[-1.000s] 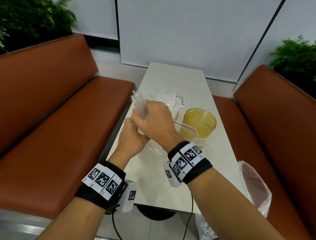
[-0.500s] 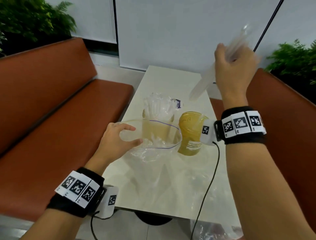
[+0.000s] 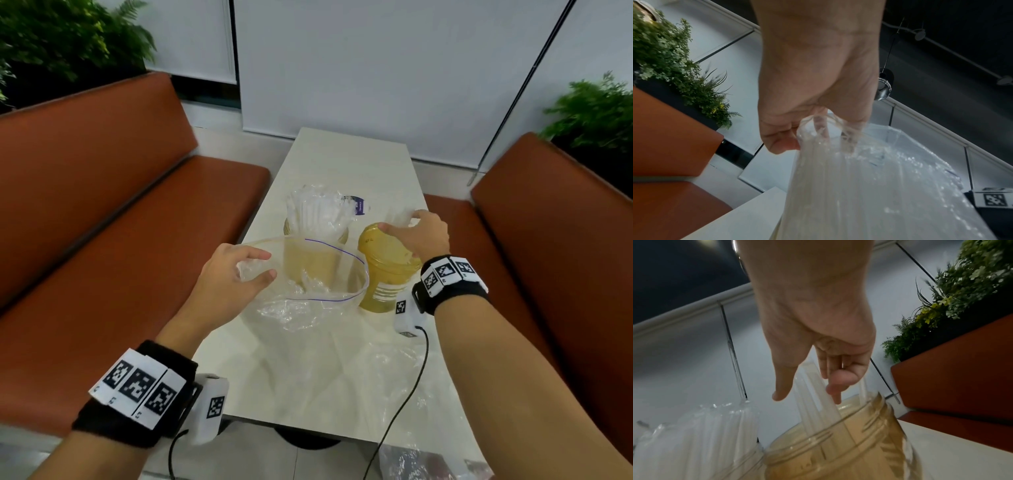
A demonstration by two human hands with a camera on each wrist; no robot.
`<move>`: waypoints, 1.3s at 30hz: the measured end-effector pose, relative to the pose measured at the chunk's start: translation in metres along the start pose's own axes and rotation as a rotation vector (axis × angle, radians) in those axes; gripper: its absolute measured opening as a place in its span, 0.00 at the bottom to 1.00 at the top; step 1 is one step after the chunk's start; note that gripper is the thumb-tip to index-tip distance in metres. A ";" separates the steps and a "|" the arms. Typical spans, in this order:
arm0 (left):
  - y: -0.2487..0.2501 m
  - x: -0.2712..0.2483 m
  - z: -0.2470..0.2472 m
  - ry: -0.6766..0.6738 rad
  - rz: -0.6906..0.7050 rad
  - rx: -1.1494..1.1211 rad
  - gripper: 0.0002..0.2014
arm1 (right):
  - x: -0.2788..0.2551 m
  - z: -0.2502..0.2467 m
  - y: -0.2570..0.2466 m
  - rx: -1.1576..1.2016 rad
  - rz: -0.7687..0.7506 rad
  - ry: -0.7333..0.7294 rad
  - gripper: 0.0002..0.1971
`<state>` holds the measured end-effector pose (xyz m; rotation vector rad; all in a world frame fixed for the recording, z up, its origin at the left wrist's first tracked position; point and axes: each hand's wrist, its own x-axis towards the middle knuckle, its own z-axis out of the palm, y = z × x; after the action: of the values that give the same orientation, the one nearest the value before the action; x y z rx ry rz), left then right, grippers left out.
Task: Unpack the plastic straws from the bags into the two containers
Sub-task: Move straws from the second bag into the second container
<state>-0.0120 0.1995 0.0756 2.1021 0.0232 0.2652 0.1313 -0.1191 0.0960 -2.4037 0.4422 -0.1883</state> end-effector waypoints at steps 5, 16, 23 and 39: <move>0.002 0.000 0.004 0.005 -0.010 -0.022 0.12 | -0.014 -0.026 -0.018 -0.184 -0.047 0.145 0.35; 0.011 -0.002 0.012 0.010 -0.073 -0.160 0.25 | -0.133 -0.001 -0.105 -0.233 -0.671 -0.369 0.20; 0.010 -0.008 0.010 0.004 -0.086 -0.227 0.28 | -0.157 0.058 -0.104 -0.378 -0.653 -0.513 0.37; -0.003 -0.006 0.005 -0.083 -0.044 -0.008 0.38 | -0.146 0.044 -0.120 -0.161 -0.963 -0.256 0.14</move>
<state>-0.0167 0.1962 0.0696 2.1003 0.0187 0.1512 0.0384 0.0458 0.1380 -2.5578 -0.8694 -0.2579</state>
